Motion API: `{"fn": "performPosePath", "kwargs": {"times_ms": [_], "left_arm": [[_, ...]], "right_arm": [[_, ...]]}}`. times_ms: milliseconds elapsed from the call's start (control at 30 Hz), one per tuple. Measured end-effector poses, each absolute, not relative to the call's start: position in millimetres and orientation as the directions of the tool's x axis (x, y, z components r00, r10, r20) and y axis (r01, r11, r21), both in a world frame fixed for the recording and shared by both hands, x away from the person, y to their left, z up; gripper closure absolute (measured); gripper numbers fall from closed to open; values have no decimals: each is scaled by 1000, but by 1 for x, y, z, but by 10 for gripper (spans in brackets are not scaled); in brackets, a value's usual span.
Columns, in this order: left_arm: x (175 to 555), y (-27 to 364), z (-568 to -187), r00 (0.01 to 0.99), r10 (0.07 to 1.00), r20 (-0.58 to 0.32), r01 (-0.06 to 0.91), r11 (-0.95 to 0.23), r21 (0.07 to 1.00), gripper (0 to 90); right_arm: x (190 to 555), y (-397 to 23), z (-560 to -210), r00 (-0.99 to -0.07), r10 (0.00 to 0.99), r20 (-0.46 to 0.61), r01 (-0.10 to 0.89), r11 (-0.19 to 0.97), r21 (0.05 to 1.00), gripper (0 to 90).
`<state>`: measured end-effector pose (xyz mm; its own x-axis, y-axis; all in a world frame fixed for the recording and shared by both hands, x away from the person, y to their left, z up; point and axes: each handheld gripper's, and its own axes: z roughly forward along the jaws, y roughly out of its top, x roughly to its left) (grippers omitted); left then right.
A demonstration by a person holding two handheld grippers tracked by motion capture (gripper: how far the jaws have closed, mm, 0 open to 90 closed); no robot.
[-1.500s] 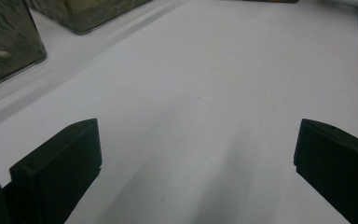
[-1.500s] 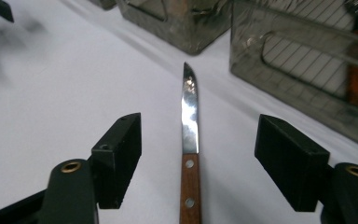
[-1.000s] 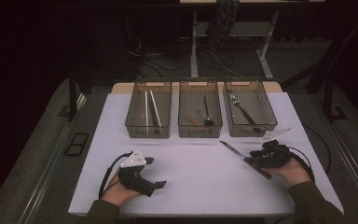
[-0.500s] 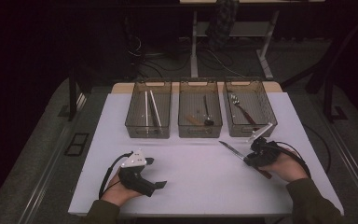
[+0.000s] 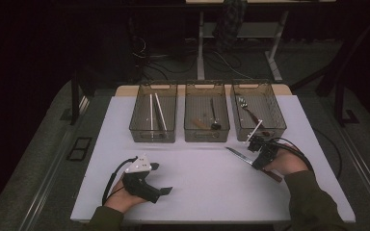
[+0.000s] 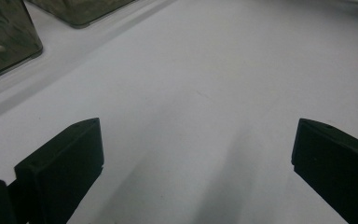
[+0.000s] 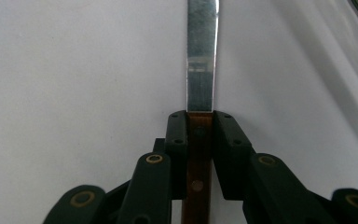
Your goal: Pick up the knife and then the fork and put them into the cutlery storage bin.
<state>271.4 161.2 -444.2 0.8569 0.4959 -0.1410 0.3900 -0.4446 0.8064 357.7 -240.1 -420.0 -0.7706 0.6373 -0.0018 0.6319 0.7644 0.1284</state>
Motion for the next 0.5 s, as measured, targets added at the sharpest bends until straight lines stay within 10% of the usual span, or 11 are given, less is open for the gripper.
{"fn": "performPosePath", "kwargs": {"times_ms": [500], "left_arm": [[272,162,-444,855,497,-147,393,-439,808,9]], "right_arm": [[349,-266,-412,-763,641,83,633,717,292,768]]}}
